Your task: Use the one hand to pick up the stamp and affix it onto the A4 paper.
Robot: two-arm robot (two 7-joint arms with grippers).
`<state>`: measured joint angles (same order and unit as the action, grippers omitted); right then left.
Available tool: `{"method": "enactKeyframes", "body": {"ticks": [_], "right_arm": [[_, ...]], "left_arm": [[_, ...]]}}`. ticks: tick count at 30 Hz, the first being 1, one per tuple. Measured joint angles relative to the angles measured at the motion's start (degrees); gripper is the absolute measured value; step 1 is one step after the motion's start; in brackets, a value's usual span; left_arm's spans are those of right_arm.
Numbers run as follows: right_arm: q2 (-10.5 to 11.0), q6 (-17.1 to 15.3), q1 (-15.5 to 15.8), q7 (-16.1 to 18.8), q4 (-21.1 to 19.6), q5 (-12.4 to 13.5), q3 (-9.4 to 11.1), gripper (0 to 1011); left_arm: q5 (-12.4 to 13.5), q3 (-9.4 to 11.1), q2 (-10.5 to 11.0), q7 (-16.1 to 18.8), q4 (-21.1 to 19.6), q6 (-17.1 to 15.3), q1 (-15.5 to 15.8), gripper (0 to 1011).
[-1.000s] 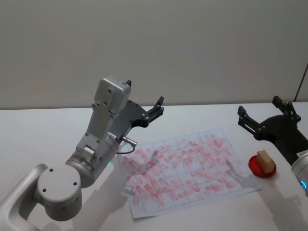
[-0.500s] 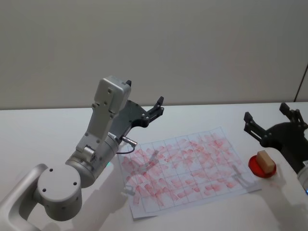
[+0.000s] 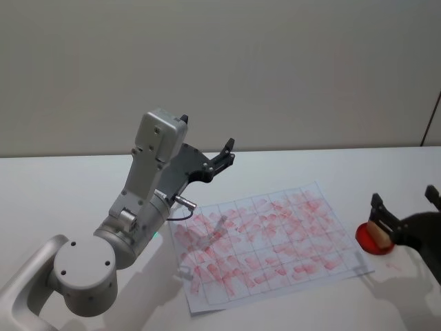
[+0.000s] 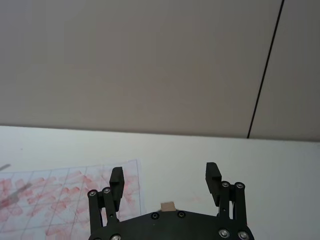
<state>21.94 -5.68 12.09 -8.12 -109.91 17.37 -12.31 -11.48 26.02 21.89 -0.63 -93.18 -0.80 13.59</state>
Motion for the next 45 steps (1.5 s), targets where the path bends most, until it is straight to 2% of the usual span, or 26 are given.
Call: {"method": "enactKeyframes", "body": {"ticks": [5, 17, 26, 34, 45], "right_arm": [[0.05, -2.81, 2.13, -2.5, -1.48, 0.3, 0.07, 1001], [-0.4, -8.95, 2.45, -3.02, -1.53, 1.33, 0.58, 1001], [-0.79, -13.89, 0.55, -1.13, 0.81, 2.12, 1.34, 1001], [-1.11, -16.22, -1.12, 0.57, 2.72, 2.11, 1.7, 1001], [-2.11, -18.52, -4.64, 4.24, 6.62, 0.85, 1.78, 1001]], "left_arm": [[0.0, 0.0, 0.0, 0.0, 0.0, 0.0, 0.0, 1001], [0.0, 0.0, 0.0, 0.0, 0.0, 0.0, 0.0, 1001], [0.0, 0.0, 0.0, 0.0, 0.0, 0.0, 0.0, 1001], [0.0, 0.0, 0.0, 0.0, 0.0, 0.0, 0.0, 1001], [0.0, 0.0, 0.0, 0.01, 0.0, 0.0, 0.0, 1001]]}}
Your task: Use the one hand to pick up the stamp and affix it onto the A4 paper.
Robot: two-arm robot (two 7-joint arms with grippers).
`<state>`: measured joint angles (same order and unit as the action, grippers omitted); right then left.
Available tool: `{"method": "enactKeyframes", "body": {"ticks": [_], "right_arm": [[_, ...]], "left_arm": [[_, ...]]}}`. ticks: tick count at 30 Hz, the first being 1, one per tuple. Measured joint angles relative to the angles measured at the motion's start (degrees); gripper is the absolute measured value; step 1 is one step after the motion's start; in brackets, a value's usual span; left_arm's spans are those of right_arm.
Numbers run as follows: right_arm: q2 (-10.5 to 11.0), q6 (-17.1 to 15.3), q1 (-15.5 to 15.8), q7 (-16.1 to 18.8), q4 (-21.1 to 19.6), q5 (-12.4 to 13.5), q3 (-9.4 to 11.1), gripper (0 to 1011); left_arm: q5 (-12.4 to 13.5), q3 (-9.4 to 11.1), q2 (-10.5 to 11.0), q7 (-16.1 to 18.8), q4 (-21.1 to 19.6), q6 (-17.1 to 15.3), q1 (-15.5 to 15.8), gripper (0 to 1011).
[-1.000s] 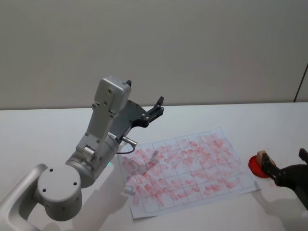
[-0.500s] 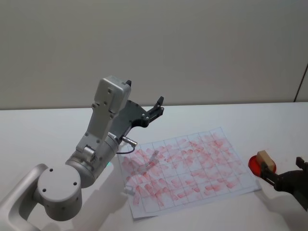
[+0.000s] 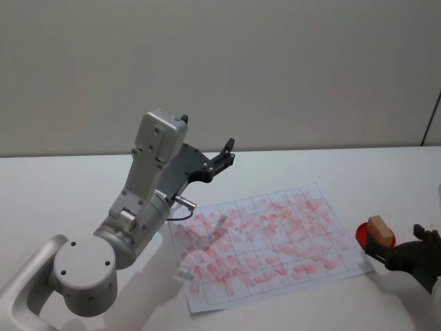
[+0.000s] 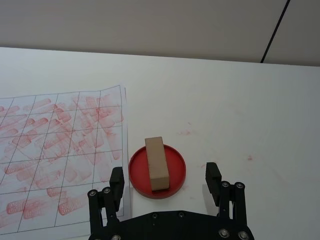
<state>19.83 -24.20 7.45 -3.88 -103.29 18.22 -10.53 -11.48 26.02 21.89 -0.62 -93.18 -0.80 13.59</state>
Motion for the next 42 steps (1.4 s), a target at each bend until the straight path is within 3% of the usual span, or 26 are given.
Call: {"method": "enactKeyframes", "body": {"ticks": [14, 18, 24, 35, 42], "right_arm": [[-1.46, -1.6, -3.86, 3.58, 4.32, -1.96, -0.48, 998], [-1.67, -1.83, -4.43, 4.11, 4.94, -2.28, -0.55, 925], [-1.89, -2.1, -5.02, 4.68, 5.63, -2.61, -0.64, 782], [-2.11, -2.3, -5.61, 5.2, 6.28, -2.92, -0.7, 403], [-2.16, -2.35, -5.77, 5.35, 6.47, -3.01, -0.74, 217]], "left_arm": [[0.0, 0.0, 0.0, 0.0, 0.0, 0.0, 0.0, 1001], [0.0, 0.0, 0.0, 0.0, 0.0, 0.0, 0.0, 1001], [0.0, 0.0, 0.0, 0.0, 0.0, 0.0, 0.0, 1001], [0.0, 0.0, 0.0, 0.0, 0.0, 0.0, 0.0, 1001], [0.0, 0.0, 0.0, 0.0, 0.0, 0.0, 0.0, 1001]]}}
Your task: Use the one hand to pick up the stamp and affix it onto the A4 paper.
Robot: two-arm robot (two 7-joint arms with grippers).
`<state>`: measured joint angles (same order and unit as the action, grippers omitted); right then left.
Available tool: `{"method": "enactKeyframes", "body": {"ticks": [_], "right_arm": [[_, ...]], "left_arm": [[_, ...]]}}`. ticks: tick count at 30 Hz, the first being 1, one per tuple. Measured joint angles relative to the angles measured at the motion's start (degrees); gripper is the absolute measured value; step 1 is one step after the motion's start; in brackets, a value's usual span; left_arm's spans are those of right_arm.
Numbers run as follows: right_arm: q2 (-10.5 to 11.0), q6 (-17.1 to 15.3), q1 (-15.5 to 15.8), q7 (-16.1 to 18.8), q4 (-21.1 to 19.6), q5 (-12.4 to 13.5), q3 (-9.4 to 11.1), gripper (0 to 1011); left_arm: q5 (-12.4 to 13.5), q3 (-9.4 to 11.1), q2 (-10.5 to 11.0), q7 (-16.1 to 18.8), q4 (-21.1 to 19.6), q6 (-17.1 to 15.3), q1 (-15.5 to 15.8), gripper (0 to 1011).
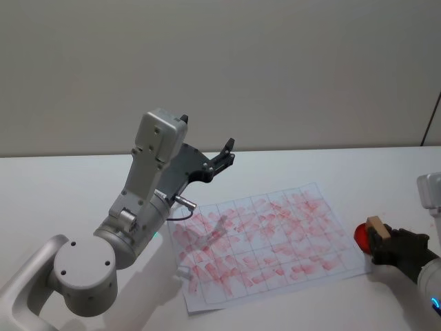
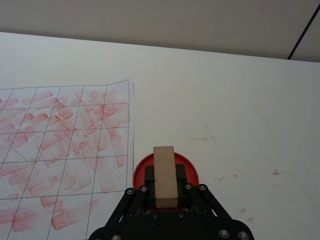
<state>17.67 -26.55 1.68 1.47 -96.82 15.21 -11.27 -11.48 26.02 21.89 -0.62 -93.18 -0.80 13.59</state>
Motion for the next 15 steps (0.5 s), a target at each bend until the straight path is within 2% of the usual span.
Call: {"method": "enactKeyframes", "body": {"ticks": [9, 15], "right_arm": [[-0.01, 1.0, 0.07, 0.27, -0.1, -0.61, -0.03, 217], [0.03, 2.93, -0.24, 1.26, -0.73, -2.49, -0.25, 217]], "left_arm": [[0.0, 0.0, 0.0, 0.0, 0.0, 0.0, 0.0, 1001], [0.0, 0.0, 0.0, 0.0, 0.0, 0.0, 0.0, 1001]]}}
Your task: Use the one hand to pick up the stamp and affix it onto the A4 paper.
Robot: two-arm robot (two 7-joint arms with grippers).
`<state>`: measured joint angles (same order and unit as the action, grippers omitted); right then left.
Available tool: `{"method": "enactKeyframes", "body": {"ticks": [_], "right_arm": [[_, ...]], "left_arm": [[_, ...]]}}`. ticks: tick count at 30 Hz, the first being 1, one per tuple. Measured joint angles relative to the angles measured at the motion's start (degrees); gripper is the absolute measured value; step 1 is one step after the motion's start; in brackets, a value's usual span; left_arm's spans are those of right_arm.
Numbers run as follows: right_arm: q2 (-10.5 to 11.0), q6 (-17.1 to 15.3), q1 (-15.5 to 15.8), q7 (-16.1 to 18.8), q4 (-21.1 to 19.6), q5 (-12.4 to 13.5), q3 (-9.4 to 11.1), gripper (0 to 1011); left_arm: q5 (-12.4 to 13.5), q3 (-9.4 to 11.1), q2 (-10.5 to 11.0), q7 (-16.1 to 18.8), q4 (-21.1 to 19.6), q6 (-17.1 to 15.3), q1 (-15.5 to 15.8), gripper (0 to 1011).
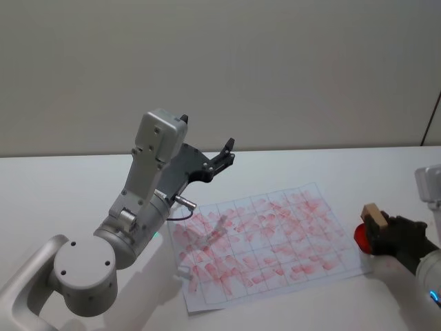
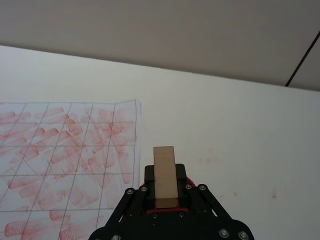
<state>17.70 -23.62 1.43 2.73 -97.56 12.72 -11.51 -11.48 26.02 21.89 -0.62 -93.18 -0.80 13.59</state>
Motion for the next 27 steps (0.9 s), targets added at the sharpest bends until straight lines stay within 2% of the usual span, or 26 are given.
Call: {"method": "enactKeyframes", "body": {"ticks": [10, 17, 19, 27], "right_arm": [[-0.4, 3.22, -2.15, 4.19, -0.97, -3.79, -0.82, 217], [-1.34, 5.01, -4.33, 9.09, -0.92, -5.69, -1.81, 217], [-1.47, 5.12, -4.6, 9.59, -0.82, -5.8, -1.94, 217], [-2.68, 5.08, -6.66, 15.36, 0.53, -5.92, -3.08, 217]], "left_arm": [[0.0, 0.0, 0.0, 0.0, 0.0, 0.0, 0.0, 1001], [0.0, 0.0, 0.0, 0.0, 0.0, 0.0, 0.0, 1001], [0.0, 0.0, 0.0, 0.0, 0.0, 0.0, 0.0, 1001], [0.0, 0.0, 0.0, 0.0, 0.0, 0.0, 0.0, 1001]]}}
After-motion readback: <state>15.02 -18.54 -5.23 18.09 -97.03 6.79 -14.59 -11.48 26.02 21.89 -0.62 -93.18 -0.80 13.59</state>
